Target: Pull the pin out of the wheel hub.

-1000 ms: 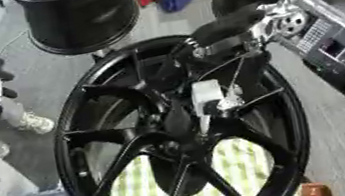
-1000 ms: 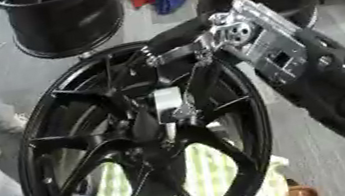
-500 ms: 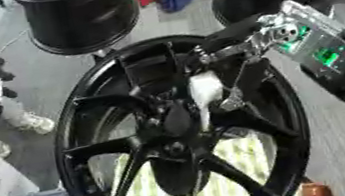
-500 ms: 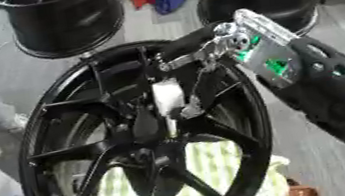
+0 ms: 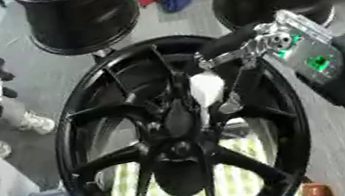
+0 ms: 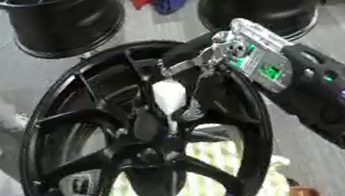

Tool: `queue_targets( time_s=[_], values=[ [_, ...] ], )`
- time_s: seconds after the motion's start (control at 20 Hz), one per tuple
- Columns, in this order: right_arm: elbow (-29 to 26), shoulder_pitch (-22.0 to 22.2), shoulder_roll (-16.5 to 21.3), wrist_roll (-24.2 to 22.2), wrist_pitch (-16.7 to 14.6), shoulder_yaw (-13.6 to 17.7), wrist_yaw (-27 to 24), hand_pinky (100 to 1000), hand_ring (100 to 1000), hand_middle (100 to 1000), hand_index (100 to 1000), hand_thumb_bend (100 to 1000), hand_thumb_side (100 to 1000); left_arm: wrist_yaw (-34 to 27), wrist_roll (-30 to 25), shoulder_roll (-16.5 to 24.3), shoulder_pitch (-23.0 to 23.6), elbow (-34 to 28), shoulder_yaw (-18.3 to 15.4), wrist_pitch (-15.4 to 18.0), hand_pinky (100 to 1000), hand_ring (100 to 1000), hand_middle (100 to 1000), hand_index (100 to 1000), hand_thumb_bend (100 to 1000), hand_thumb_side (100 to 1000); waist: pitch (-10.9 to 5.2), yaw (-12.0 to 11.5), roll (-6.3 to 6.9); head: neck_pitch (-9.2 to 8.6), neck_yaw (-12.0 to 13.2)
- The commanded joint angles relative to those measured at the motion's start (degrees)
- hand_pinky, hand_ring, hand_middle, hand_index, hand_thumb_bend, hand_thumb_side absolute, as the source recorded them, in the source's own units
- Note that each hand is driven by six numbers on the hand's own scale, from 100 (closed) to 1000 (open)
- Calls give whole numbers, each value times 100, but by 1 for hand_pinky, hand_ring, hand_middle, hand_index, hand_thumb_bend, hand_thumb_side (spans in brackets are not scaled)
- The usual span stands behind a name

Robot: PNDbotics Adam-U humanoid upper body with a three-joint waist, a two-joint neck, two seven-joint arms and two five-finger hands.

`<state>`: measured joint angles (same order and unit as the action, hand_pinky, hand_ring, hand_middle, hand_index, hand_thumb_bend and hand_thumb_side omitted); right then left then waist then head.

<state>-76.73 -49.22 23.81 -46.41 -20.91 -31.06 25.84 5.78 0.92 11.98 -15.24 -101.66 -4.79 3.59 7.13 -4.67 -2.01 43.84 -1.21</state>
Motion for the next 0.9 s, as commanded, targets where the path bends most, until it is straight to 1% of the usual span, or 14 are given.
queue_targets(
  time_s=[0.05, 0.1, 0.2, 0.25, 0.3, 0.35, 0.4, 0.45, 0.55, 0.7, 0.9],
  values=[
    [22, -83, 20, -271, -488, 35, -3, 316, 453, 501, 671, 100, 236, -21, -11, 39, -73, -92, -13, 4, 453, 592, 631, 742, 257, 596, -62, -3, 26, 28, 2],
    [19, -89, 16, -195, -487, 42, -37, 301, 439, 489, 658, 100, 236, -22, -13, 38, -74, -92, -13, 4, 453, 592, 631, 742, 257, 596, -62, -2, 27, 28, 1],
    [-4, -115, 9, -32, -481, 65, -107, 170, 328, 397, 567, 100, 226, -22, -14, 36, -71, -91, -13, 4, 453, 592, 631, 742, 257, 596, -62, -1, 28, 28, 3],
    [-26, -137, 9, 61, -479, 80, -133, 126, 296, 363, 534, 100, 224, -23, -15, 36, -70, -90, -12, 4, 453, 592, 631, 742, 257, 596, -62, -2, 29, 28, 2],
    [-42, -157, 12, 150, -475, 88, -151, 119, 292, 357, 529, 100, 223, -23, -17, 36, -70, -90, -11, 4, 453, 592, 631, 742, 257, 596, -63, -2, 29, 28, 0],
    [-65, -192, 19, 238, -471, 109, -171, 100, 246, 299, 482, 100, 222, -24, -18, 37, -69, -89, -11, 4, 453, 592, 631, 742, 257, 596, -66, -3, 29, 28, 1],
    [-107, -234, 39, 328, -481, 131, -169, 100, 235, 286, 471, 100, 227, -24, -18, 39, -68, -89, -11, 4, 453, 592, 631, 742, 257, 596, -69, -3, 28, 28, 2],
    [-131, -273, 55, 419, -467, 155, -195, 100, 192, 245, 435, 100, 240, -25, -18, 41, -68, -88, -12, 4, 453, 592, 631, 742, 258, 595, -72, -3, 26, 28, 3],
    [-204, -368, 115, 581, -426, 209, -253, 100, 146, 202, 397, 100, 252, -27, -18, 48, -64, -87, -12, 3, 453, 592, 631, 742, 258, 595, -80, -1, 19, 28, 9],
    [-318, -503, 234, 760, -300, 327, -441, 100, 122, 180, 382, 100, 255, -27, -18, 61, -61, -82, -13, 1, 453, 592, 631, 742, 258, 595, -91, 11, -3, 28, 24],
    [-458, -717, 433, 963, -51, 597, -735, 100, 116, 174, 380, 100, 247, -23, -20, 85, -54, -73, -14, -1, 454, 592, 632, 742, 258, 596, -113, 44, -45, 28, 54]
  ],
)
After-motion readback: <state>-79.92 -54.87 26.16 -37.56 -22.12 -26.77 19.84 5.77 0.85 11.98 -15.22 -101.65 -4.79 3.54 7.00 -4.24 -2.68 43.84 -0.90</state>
